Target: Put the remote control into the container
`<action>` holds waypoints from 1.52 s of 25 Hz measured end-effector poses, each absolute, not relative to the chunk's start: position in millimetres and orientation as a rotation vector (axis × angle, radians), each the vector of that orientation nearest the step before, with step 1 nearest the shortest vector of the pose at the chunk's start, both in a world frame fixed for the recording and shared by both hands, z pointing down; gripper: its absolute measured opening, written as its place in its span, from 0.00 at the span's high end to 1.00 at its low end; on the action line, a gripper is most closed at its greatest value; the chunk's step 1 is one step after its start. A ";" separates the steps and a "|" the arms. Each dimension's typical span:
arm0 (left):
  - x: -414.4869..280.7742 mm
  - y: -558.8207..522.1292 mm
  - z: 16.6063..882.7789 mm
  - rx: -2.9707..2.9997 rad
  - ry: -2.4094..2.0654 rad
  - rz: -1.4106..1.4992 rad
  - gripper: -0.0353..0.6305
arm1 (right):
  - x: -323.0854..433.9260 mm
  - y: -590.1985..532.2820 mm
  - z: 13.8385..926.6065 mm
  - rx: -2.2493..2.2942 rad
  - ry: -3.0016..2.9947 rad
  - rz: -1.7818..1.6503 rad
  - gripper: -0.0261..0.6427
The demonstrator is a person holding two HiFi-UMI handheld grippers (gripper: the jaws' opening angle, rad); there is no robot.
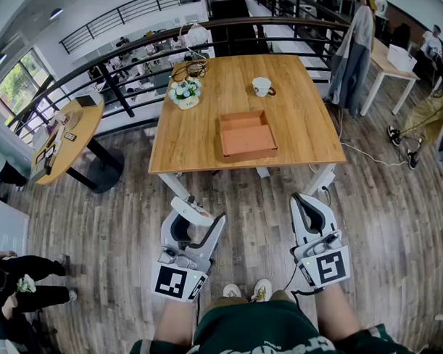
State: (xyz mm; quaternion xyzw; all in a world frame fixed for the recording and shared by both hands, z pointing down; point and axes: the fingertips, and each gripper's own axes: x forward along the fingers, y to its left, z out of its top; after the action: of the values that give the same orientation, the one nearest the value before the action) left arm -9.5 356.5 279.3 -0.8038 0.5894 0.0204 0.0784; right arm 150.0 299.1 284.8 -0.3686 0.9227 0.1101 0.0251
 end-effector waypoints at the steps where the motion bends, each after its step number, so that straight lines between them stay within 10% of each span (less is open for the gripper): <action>1: -9.1 355.7 278.6 -2.407 1.761 0.061 0.52 | 150.2 298.5 284.0 -1.141 2.851 0.342 0.94; 38: 35.0 334.1 278.0 -2.399 1.738 0.014 0.52 | 184.9 273.6 290.1 -1.078 2.834 0.273 0.94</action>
State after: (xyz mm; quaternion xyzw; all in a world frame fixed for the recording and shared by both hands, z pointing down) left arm 35.0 334.1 278.0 -0.8065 0.5844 0.0048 0.0894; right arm 184.9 273.6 290.1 -0.3536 0.9299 0.0895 0.0486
